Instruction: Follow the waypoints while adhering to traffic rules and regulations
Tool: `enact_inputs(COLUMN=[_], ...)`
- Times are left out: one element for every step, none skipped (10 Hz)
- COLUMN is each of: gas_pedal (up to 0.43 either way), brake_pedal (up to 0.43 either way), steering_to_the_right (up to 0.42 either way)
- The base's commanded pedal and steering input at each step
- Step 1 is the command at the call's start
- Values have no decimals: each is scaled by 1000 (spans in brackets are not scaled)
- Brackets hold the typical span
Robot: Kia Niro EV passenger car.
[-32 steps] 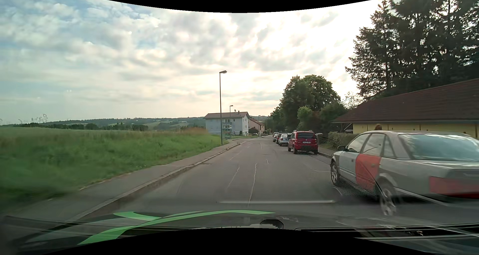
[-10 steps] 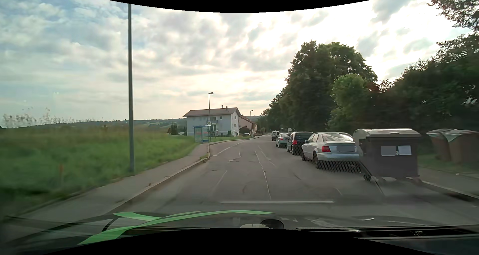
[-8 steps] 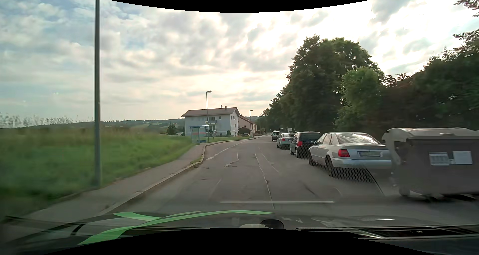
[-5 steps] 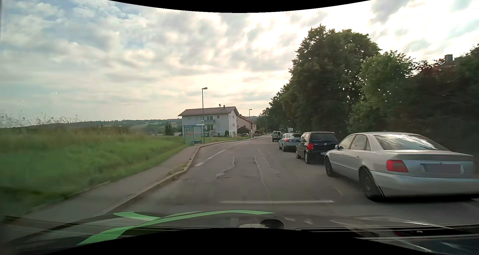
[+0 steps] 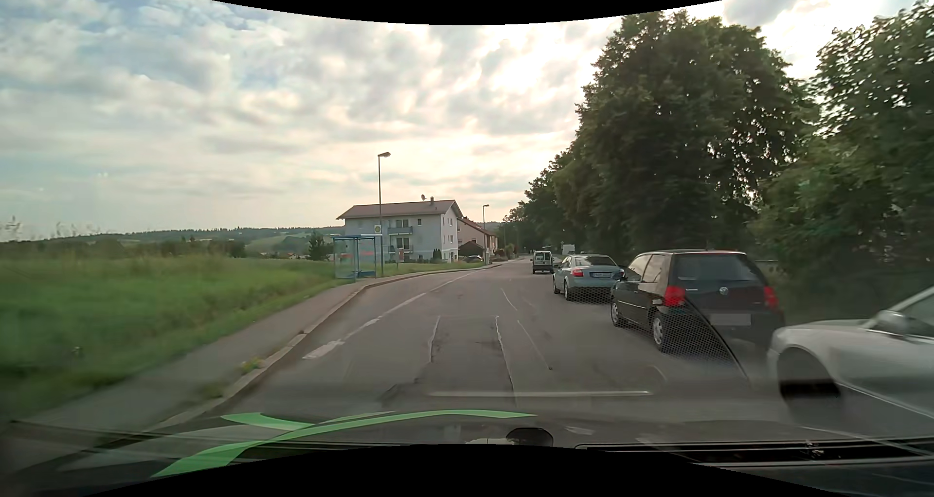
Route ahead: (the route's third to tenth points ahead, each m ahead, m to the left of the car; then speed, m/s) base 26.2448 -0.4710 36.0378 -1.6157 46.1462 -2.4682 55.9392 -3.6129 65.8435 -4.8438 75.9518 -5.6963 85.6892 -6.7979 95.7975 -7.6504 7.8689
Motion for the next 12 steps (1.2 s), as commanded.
enact_inputs(gas_pedal=[28,28,28,47,47,47,47,47,47,47,47,47], brake_pedal=[0,0,0,0,0,0,0,0,0,0,0,0], steering_to_the_right=[-1,-2,-3,-2,-1,2,3,3,2,2,3,3])
